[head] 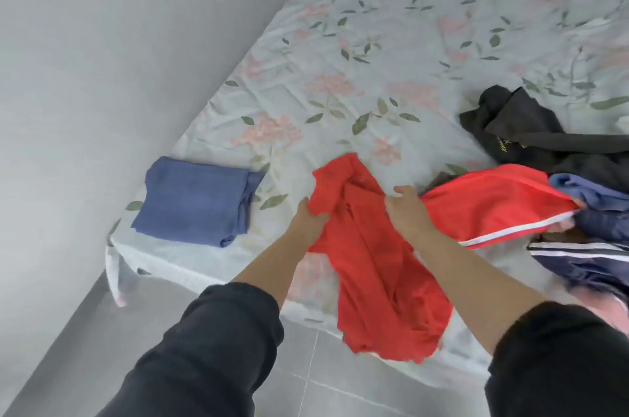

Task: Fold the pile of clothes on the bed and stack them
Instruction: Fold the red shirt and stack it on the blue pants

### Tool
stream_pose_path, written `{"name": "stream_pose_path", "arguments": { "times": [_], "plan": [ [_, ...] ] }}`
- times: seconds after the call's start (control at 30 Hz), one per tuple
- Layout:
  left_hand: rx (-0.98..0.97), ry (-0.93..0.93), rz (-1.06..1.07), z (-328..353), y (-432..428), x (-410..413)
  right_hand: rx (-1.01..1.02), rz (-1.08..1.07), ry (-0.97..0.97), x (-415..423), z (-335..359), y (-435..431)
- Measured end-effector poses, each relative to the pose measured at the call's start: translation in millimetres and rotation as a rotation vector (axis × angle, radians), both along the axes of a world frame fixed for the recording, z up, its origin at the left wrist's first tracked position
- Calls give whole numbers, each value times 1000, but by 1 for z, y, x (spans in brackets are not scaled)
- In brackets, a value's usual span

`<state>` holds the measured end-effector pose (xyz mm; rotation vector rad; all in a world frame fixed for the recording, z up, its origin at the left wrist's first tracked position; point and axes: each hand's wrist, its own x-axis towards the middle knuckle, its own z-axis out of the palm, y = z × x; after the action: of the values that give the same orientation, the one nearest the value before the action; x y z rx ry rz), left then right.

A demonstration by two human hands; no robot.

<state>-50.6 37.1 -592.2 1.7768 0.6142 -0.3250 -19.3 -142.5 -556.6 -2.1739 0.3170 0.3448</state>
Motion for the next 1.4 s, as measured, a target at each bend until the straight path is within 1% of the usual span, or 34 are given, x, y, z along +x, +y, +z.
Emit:
{"name": "stream_pose_path", "arguments": {
  "times": [0.1,0.13,0.23,0.3,0.37,0.47,0.6,0.67,0.73,0.8,0.93,1.07,1.1,1.17,1.2,1.23,1.33,1.37,1.4],
  "plan": [
    [375,-100,-16,-59,7,2,-67,110,-79,-1,-64,5],
    [491,-140,-14,-73,9,3,-133,138,-124,1,-81,5],
    [810,-252,-30,-100,3,4,-366,145,-354,1,-119,7],
    [984,-346,-25,-115,-3,3,-426,109,-509,-3,-136,10],
    [1015,-412,-4,-121,-3,3,-438,87,-601,-4,-145,10],
    [994,-479,-24,-119,-2,-1,-406,139,-607,-7,-142,5],
    [1069,-433,-256,-113,1,-12,-418,296,-530,-19,-130,-6],
    [976,-415,-315,-111,3,-22,-327,356,-459,-31,-127,-14],
    [763,-481,-318,-110,-1,-40,-186,348,-382,-51,-124,-24],
    [570,-529,-294,-108,-10,-62,-109,294,-341,-72,-122,-35],
    [403,-478,-252,-104,-23,-97,-141,251,-306,-114,-123,-59],
    [55,-422,-86,-97,-42,-127,-140,295,-367,-147,-130,-71],
    [47,-430,-73,-99,-47,-133,-116,293,-365,-151,-131,-72],
    [160,-457,-101,-105,-55,-142,-90,288,-365,-159,-131,-74],
    [182,-454,-114,-104,-55,-143,-85,286,-361,-161,-131,-75],
    [125,-436,-116,-102,-54,-143,-76,278,-351,-165,-131,-76],
    [-293,-371,-50,-92,-44,-146,-50,257,-340,-179,-136,-86],
    [-377,-344,-35,-88,-40,-148,-42,258,-347,-183,-138,-90],
    [-416,-334,-32,-87,-36,-148,-31,264,-354,-186,-138,-93]
  ]
}}
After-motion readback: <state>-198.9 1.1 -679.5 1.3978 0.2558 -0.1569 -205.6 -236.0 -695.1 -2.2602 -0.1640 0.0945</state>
